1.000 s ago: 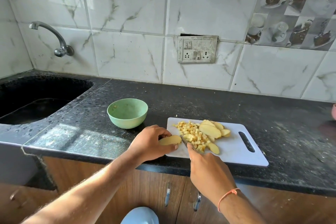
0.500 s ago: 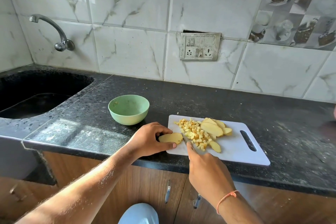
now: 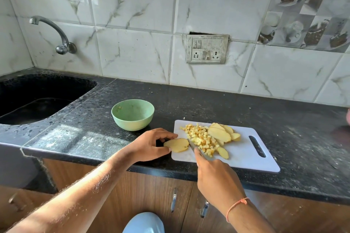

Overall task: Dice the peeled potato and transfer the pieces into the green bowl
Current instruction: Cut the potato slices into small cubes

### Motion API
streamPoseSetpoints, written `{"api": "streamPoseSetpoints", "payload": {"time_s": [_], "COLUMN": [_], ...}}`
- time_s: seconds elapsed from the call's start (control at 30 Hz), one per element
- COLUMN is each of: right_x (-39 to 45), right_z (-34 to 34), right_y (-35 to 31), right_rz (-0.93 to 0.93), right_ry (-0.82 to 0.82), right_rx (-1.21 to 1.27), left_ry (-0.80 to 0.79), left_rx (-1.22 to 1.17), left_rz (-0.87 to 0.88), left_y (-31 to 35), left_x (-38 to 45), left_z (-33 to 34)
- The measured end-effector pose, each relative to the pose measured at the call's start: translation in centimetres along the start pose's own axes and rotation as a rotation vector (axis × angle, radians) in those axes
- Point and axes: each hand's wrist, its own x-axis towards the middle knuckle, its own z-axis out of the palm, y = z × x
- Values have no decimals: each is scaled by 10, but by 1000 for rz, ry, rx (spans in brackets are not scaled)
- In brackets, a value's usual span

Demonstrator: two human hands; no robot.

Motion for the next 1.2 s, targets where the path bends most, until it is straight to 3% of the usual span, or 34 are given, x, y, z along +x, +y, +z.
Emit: {"api": "streamPoseSetpoints", "payload": {"time_s": [0.63, 1.2], "right_x": [-1, -14], "right_z": [4, 14], "right_y": [-1, -27], "right_rz": [-6, 116], "right_ry": [12, 9], "right_rx": [20, 10], "left_ry": [28, 44], "left_rx": [43, 35], "left_rz": [-34, -40], "left_y": [-2, 2], "left_x": [5, 3], "left_z": [6, 6]}}
